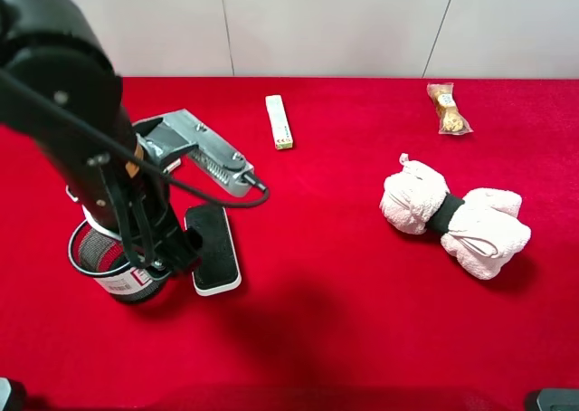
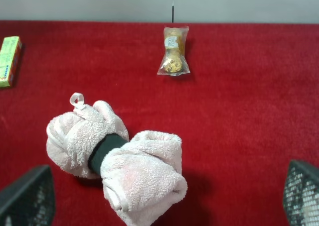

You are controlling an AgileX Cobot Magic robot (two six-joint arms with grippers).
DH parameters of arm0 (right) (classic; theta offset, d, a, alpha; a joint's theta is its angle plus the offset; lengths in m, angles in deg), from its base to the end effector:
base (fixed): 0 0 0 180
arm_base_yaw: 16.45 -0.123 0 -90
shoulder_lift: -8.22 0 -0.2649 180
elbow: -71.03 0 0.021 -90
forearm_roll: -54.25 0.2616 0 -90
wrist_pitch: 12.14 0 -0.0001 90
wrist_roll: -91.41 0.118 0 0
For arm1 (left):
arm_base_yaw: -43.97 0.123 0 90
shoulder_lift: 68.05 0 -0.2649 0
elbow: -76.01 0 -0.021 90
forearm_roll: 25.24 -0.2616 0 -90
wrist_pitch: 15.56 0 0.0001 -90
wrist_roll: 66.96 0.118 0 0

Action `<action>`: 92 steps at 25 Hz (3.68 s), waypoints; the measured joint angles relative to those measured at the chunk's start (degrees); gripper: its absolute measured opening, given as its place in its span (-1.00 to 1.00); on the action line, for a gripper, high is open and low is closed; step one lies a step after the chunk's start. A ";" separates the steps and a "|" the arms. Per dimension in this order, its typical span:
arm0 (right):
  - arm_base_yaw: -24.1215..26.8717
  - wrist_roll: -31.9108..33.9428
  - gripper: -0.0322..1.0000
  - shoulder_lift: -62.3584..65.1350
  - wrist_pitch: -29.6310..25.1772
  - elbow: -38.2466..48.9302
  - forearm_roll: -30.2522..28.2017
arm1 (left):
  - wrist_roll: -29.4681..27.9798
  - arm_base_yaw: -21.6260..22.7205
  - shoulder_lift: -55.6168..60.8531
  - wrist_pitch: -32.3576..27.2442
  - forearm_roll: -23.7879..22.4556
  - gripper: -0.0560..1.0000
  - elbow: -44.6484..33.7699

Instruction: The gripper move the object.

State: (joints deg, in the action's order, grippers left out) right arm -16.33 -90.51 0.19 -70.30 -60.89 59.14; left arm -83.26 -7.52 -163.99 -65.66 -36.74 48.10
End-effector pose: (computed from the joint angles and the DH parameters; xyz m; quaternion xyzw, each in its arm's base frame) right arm 0.0505 0.0084 0.2750 -0.0139 0.8391 0.0330 0.5428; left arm 0.1821 -0.1998 0.1424 0.3577 0.9289 0.0372 0.0883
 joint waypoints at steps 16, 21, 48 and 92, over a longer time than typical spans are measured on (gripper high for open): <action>0.00 0.00 0.41 0.00 0.06 0.00 0.00 | 4.05 0.00 9.09 -12.39 1.28 0.89 11.18; 0.00 0.00 0.41 0.00 0.06 0.00 0.00 | 3.07 0.69 17.61 -14.85 -0.58 0.92 11.18; 0.00 0.00 0.41 0.00 0.00 0.00 0.00 | 4.31 2.09 64.51 -18.07 1.68 0.92 -2.66; 0.00 0.00 0.41 0.00 0.01 0.00 0.00 | 19.16 52.62 87.79 -10.65 12.05 0.92 -20.65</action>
State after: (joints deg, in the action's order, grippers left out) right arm -16.33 -90.51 0.19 -70.29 -60.89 59.14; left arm -64.10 45.10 -76.20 -76.32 -24.69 27.45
